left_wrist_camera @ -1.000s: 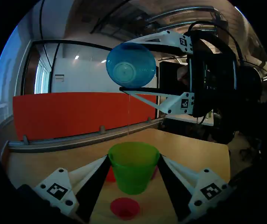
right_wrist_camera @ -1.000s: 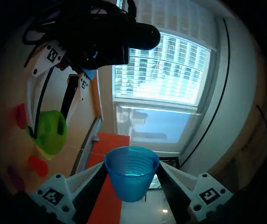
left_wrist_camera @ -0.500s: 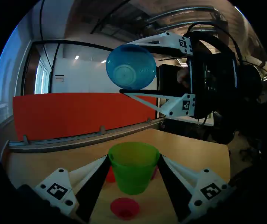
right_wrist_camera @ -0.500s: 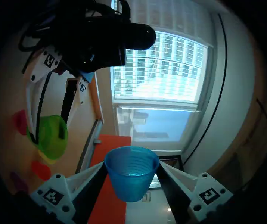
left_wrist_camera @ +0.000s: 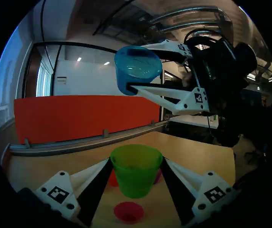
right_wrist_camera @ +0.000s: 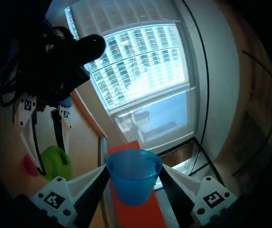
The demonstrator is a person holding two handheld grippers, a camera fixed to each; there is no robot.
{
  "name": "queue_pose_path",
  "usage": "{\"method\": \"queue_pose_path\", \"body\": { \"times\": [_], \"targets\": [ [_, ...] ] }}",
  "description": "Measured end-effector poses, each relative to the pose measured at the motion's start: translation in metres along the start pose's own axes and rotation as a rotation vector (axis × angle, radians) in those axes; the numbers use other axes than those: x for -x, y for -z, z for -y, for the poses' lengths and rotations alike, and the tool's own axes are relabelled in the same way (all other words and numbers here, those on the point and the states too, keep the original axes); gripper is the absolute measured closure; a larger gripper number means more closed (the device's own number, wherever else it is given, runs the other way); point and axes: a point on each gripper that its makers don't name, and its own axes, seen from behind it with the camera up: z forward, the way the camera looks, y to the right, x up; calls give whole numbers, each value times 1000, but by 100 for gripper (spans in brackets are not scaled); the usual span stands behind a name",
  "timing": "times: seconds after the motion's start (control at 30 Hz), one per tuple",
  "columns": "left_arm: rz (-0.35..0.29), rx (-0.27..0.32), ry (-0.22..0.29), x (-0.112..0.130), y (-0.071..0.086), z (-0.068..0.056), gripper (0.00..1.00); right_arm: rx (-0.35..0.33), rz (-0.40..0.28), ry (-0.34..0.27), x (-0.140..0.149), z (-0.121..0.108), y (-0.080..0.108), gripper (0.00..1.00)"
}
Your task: Pour water
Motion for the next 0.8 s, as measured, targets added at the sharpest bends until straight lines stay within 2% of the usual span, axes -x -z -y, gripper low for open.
{"method": "queue_pose_path", "body": {
  "times": [0.27, 0.6, 0.8],
  "targets": [
    [1, -3, -2, 0, 0, 0, 13, 0, -31, -250, -11, 3, 5, 10],
    [-3, -7, -8, -3, 0, 1, 13, -9, -74, -524, -32, -1, 11, 10],
    [-6, -8, -9, -6, 0, 1, 13, -30, -78, -693, -39, -2, 13, 10]
  ]
}}
